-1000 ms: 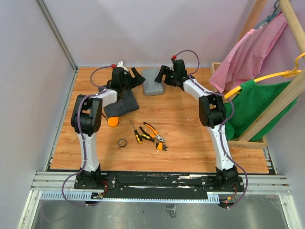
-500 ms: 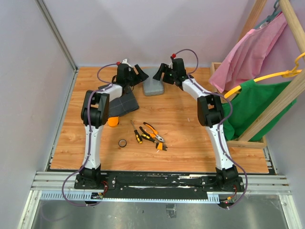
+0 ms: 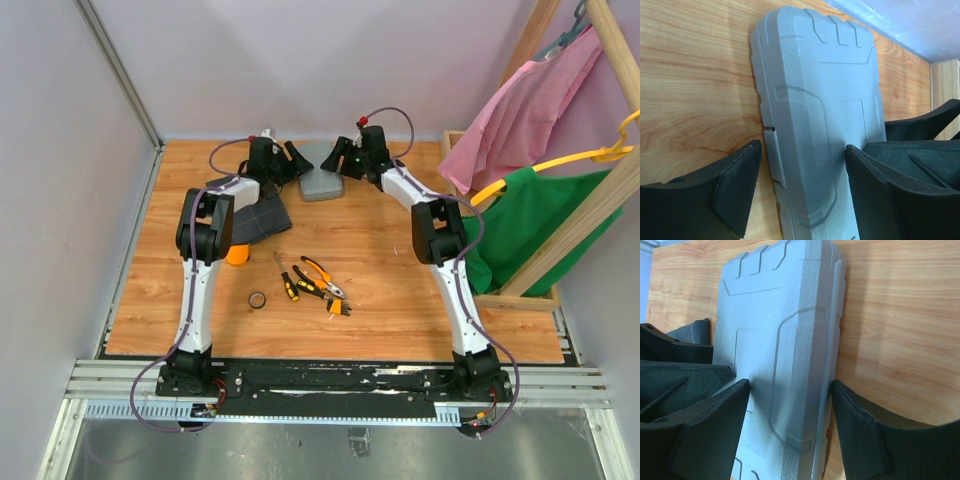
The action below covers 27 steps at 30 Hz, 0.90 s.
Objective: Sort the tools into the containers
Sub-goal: Move the storage box to the center of the board.
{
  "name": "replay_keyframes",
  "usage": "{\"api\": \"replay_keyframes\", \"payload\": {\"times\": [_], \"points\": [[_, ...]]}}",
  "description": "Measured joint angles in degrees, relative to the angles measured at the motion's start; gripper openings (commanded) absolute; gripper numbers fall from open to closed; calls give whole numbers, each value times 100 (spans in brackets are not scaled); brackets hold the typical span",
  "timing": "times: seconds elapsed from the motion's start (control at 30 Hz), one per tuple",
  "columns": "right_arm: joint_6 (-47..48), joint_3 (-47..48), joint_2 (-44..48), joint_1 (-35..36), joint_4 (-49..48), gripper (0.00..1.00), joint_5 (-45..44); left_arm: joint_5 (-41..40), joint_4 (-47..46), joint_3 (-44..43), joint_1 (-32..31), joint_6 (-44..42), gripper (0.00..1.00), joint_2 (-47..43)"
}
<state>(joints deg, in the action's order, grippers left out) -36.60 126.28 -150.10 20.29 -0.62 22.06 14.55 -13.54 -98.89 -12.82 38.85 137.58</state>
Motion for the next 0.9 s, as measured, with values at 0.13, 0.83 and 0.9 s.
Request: {"api": "replay_keyframes", "payload": {"times": [0.13, 0.83, 0.9], "points": [[-24, 74, -52, -2, -20, 60, 74, 127, 0, -101, 0, -4, 64, 68], [264, -3348, 2133, -118, -579, 57, -94, 490, -304, 1270, -507, -131, 59, -791], [330, -3832, 2494, -155, -557, 58, -116, 496, -361, 1541, -654, -129, 58, -964]]}}
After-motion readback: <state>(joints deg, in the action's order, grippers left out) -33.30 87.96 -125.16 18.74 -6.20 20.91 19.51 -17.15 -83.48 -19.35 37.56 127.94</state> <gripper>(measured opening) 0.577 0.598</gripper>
